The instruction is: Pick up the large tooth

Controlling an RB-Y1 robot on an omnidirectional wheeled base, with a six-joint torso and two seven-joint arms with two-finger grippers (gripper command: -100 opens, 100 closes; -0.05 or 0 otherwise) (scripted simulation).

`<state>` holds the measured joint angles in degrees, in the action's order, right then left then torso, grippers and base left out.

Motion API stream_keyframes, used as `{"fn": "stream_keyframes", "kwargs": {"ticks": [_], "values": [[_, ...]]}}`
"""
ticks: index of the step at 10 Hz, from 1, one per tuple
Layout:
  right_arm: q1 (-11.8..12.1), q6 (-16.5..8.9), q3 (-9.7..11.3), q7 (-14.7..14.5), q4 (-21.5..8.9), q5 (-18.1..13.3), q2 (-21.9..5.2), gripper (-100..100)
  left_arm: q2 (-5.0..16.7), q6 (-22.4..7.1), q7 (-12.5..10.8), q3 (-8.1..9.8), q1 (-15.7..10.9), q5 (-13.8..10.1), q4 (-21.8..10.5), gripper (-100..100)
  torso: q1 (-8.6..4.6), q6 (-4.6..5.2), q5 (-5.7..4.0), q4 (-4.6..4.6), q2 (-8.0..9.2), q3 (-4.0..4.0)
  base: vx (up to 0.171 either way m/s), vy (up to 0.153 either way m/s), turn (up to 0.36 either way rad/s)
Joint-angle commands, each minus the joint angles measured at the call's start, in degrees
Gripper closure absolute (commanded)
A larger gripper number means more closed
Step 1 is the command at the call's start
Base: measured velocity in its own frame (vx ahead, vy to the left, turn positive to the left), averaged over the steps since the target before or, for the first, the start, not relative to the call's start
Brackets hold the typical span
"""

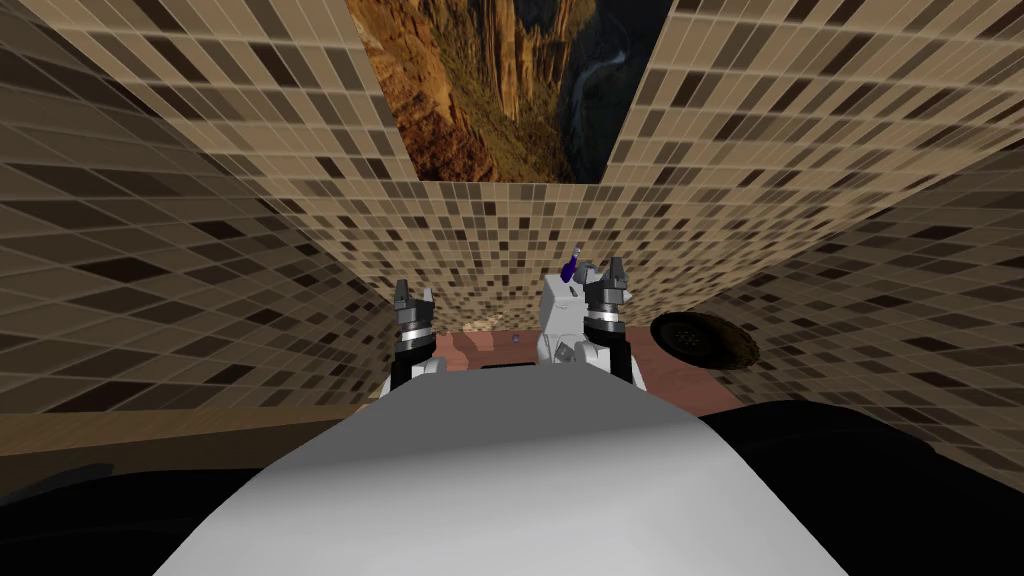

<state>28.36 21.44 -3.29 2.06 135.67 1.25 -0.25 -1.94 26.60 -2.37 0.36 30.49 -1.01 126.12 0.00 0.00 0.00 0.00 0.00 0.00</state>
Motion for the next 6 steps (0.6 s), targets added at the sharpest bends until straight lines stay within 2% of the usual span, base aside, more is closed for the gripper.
{"fn": "stream_keyframes", "kwargs": {"ticks": [1,5,6], "values": [[0.34,-0.46,0.35,0.03,-0.23,0.50,-2.57,-100,0.00,0.00,0.00,0.00,0.00,0.00,0.00,0,0.00,0.00,0.00,0.00,0.00,0.00,0.001,-0.001,0.035],[1.74,-2.31,1.76,0.08,-1.09,2.43,-9.13,-100,0.00,0.00,0.00,0.00,0.00,0.00,0.00,0,-0.04,0.00,-0.01,0.00,-0.01,-0.01,0.004,-0.005,0.045],[1.74,-2.31,1.76,0.08,-1.09,2.43,-9.78,-100,0.00,0.00,0.00,0.00,0.00,0.00,0.00,0,-0.04,-0.01,-0.01,0.00,-0.02,-0.01,0.003,-0.004,0.027]]}}
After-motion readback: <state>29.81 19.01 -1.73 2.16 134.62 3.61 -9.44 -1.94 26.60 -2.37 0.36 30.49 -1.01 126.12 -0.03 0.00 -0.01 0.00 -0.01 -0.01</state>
